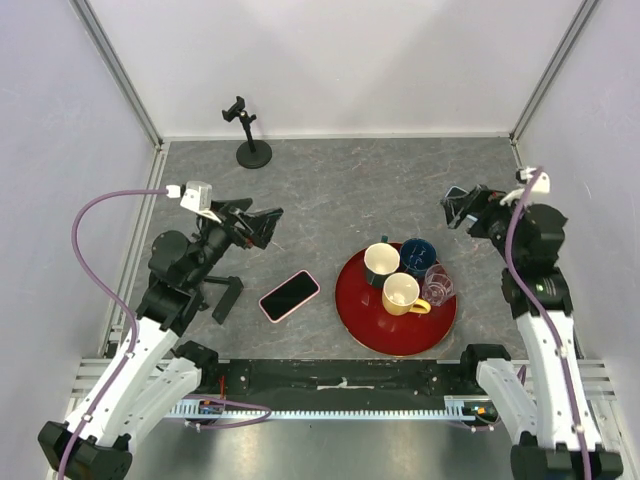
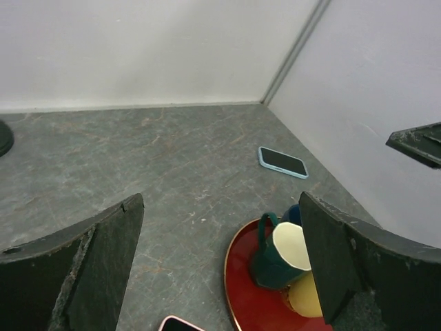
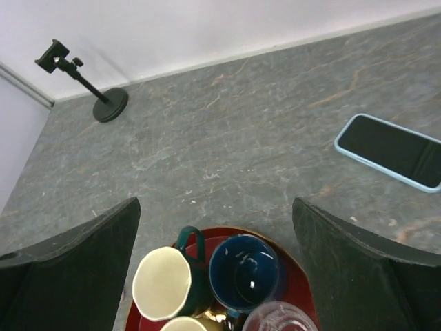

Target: Place the phone on the phone stand

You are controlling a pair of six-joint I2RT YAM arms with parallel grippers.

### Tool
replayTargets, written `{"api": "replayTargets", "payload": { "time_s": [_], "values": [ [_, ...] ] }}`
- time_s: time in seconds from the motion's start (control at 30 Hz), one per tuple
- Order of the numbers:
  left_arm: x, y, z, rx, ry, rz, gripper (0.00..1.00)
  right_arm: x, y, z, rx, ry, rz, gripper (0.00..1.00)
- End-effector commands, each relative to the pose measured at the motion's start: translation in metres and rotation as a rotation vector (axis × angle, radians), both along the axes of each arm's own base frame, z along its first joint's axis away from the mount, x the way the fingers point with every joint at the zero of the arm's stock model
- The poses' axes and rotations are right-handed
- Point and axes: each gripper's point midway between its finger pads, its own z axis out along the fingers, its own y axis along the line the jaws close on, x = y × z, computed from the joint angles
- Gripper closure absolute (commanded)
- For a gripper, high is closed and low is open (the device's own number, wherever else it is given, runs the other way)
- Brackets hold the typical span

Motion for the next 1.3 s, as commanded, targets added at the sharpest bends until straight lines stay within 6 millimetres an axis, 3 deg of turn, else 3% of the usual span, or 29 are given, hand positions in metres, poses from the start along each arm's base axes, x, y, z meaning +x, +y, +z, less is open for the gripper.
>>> {"api": "replayTargets", "payload": {
  "time_s": [0.0,0.07,0.13,0.17,0.2,0.23,0.27,0.3,0.33,0.37,0.4,0.47,0.5,0.53,0.57,0.6,0.63,0.67,0.7,0.73,0.93,1.0,1.03,1.1,1.13,1.17,1.2,1.23,1.27],
  "values": [
    [0.018,0.022,0.007,-0.024,0.065,0.154,0.0,0.037,0.031,0.016,0.094,-0.09,0.093,0.02],
    [0.021,0.029,0.001,-0.007,0.105,0.197,0.0,0.048,0.052,0.017,0.099,-0.092,0.139,0.02],
    [0.029,0.041,-0.012,0.025,0.167,0.277,0.0,0.072,0.068,0.004,0.086,-0.055,0.148,0.02],
    [0.031,0.042,-0.015,0.04,0.179,0.285,0.0,0.076,0.088,0.012,0.088,-0.075,0.191,0.02],
    [0.033,0.042,-0.018,0.054,0.194,0.291,0.0,0.089,0.1,-0.005,0.083,-0.037,0.21,0.02],
    [0.039,0.042,-0.021,0.061,0.22,0.3,0.0,0.095,0.111,-0.007,0.085,-0.035,0.225,0.02],
    [0.041,0.043,-0.024,0.064,0.245,0.3,0.0,0.1,0.128,0.001,0.1,-0.061,0.256,0.02],
    [0.044,0.042,-0.023,0.046,0.259,0.295,0.0,0.112,0.141,-0.017,0.101,-0.02,0.265,0.02],
    [0.05,0.041,-0.02,0.036,0.268,0.278,0.0,0.118,0.152,-0.018,0.107,-0.019,0.284,0.02],
    [0.054,0.042,-0.014,0.015,0.263,0.28,0.0,0.121,0.173,-0.006,0.121,-0.054,0.332,0.02],
    [0.058,0.044,-0.009,-0.025,0.267,0.293,0.0,0.132,0.185,-0.023,0.113,-0.021,0.346,0.02],
    [0.072,0.053,0.0,-0.073,0.247,0.298,0.0,0.137,0.213,-0.014,0.131,-0.056,0.408,0.02],
    [0.076,0.053,0.002,-0.114,0.261,0.275,0.0,0.142,0.223,-0.027,0.128,-0.032,0.428,0.02],
    [0.085,0.067,0.006,-0.151,0.256,0.296,0.0,0.141,0.231,-0.028,0.131,-0.036,0.453,0.02],
    [0.098,0.07,-0.005,-0.172,0.304,0.292,0.0,0.139,0.241,-0.028,0.136,-0.051,0.483,0.02],
    [0.103,0.068,-0.003,-0.222,0.331,0.245,0.0,0.138,0.247,-0.037,0.123,-0.043,0.504,0.02],
    [0.113,0.08,-0.001,-0.24,0.332,0.26,0.01,0.138,0.25,-0.041,0.115,-0.041,0.509,0.02],
    [0.127,0.081,-0.013,-0.258,0.372,0.258,0.02,0.137,0.252,-0.047,0.104,-0.034,0.516,0.02],
    [0.134,0.079,-0.011,-0.277,0.366,0.242,0.02,0.138,0.252,-0.054,0.083,-0.028,0.52,0.02],
    [0.144,0.097,-0.01,-0.305,0.35,0.279,0.02,0.139,0.251,-0.058,0.069,-0.023,0.518,0.02],
    [0.218,0.117,-0.023,-0.384,0.348,0.265,0.08,0.139,0.238,-0.075,-0.03,-0.056,0.489,0.02],
    [0.237,0.119,-0.009,-0.401,0.309,0.232,0.09,0.138,0.233,-0.079,-0.059,-0.059,0.472,0.02],
    [0.254,0.123,-0.028,-0.415,0.339,0.237,0.09,0.139,0.229,-0.079,-0.086,-0.069,0.465,0.02],
    [0.273,0.127,-0.024,-0.476,0.341,0.222,0.09,0.136,0.224,-0.079,-0.098,-0.081,0.448,0.02],
    [0.289,0.131,-0.042,-0.499,0.374,0.228,0.1,0.135,0.222,-0.08,-0.1,-0.083,0.441,0.02],
    [0.298,0.131,-0.046,-0.535,0.393,0.225,0.11,0.135,0.218,-0.082,-0.104,-0.09,0.433,0.02],
    [0.31,0.136,-0.038,-0.557,0.373,0.239,0.12,0.134,0.217,-0.078,-0.102,-0.106,0.434,0.02],
    [0.323,0.139,-0.059,-0.577,0.41,0.259,0.13,0.133,0.216,-0.077,-0.103,-0.112,0.434,0.02],
    [0.329,0.142,-0.062,-0.609,0.419,0.272,0.13,0.131,0.214,-0.075,-0.101,-0.124,0.432,0.02]
  ]
}}
